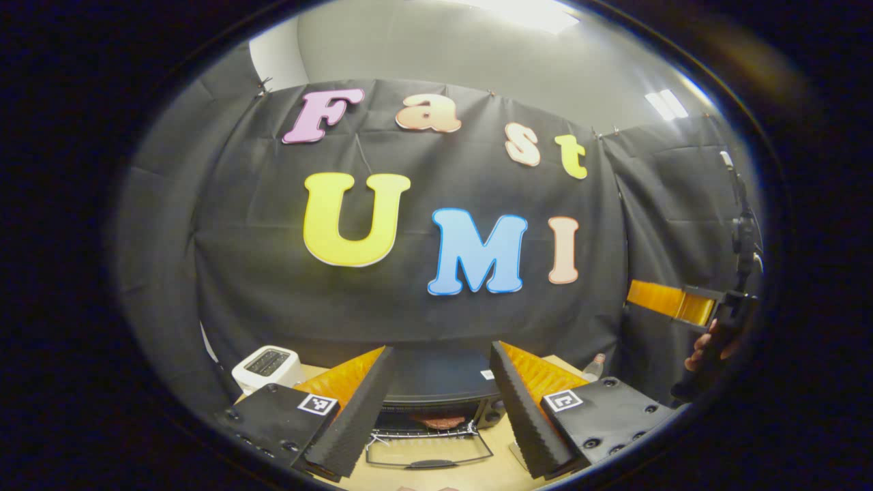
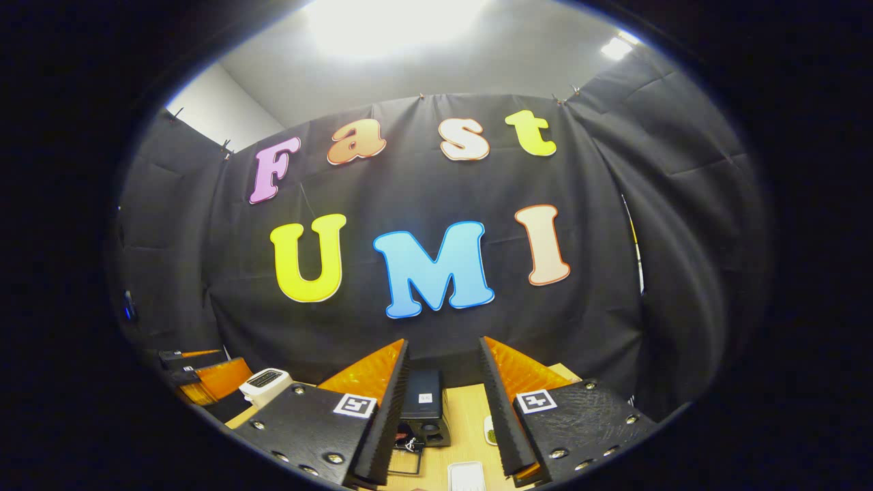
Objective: Open the electric oven with the left hand, put the food in, and close the electric oven.
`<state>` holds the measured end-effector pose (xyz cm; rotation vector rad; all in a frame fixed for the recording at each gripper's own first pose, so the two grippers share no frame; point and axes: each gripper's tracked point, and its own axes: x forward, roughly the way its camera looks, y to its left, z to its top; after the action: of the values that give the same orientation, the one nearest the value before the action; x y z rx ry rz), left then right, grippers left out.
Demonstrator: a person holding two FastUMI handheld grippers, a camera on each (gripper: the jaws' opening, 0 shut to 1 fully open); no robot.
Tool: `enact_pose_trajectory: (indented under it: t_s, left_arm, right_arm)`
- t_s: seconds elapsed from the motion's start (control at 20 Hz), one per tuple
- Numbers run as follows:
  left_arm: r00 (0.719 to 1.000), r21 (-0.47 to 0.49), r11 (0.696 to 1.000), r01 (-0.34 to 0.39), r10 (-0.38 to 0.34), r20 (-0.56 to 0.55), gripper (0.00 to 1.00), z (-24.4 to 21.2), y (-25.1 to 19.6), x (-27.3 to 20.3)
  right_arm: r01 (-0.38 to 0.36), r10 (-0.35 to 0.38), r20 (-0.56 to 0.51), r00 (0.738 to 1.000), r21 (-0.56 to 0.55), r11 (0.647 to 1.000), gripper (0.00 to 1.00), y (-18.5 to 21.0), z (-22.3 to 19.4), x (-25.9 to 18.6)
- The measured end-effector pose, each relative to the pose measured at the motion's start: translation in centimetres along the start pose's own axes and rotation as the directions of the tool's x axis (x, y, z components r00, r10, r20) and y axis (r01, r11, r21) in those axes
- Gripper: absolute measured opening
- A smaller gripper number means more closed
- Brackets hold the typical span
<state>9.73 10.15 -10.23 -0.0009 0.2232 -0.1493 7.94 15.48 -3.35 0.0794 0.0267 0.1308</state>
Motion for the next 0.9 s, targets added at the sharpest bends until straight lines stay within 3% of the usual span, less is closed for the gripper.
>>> enact_pose_trajectory:
  t_s: [0.15,0.25,0.3,0.4,0.5,0.6,0.7,0.9]
  left_arm:
    - [0.994,-0.001,1.000,0.012,-0.012,-0.109,0.98,-3.8,-0.7,0.8]
    - [0.985,-0.015,1.000,0.010,-0.012,-0.173,0.98,-6.3,-0.8,1.1]
    - [0.977,-0.023,1.000,0.003,-0.008,-0.213,0.91,-8.5,-1.1,1.4]
    - [0.951,-0.042,0.999,-0.010,-0.003,-0.309,0.95,-11.9,-0.9,1.9]
    - [0.904,-0.077,0.997,-0.018,-0.016,-0.428,0.99,-16.0,-1.5,2.4]
    - [0.859,-0.071,0.997,-0.041,-0.001,-0.512,0.92,-19.1,-1.1,2.8]
    - [0.813,-0.056,0.997,-0.048,0.007,-0.582,0.95,-22.0,-0.9,2.7]
    - [0.681,-0.042,0.995,-0.086,0.028,-0.732,0.99,-27.8,-0.1,1.3]
  right_arm:
    - [0.006,-0.006,-0.007,1.000,0.010,1.000,0.90,-0.7,-0.1,-0.6]
    - [0.019,-0.019,-0.013,1.000,0.014,1.000,0.90,-1.3,-0.3,-0.6]
    - [0.024,-0.024,-0.014,1.000,0.010,1.000,0.90,-1.5,-0.4,-0.6]
    - [0.026,-0.026,-0.017,1.000,0.004,1.000,0.90,-2.1,-0.3,-0.6]
    - [0.029,-0.029,-0.021,0.999,0.002,1.000,0.90,-2.5,-0.4,-0.4]
    - [0.034,-0.034,-0.030,0.999,0.002,0.999,0.90,-2.9,-0.8,-0.2]
    - [0.047,-0.047,-0.038,0.998,-0.002,0.999,0.90,-3.7,-1.2,-0.2]
    - [0.076,-0.077,-0.063,0.995,-0.019,0.997,0.90,-5.3,-2.2,-0.1]
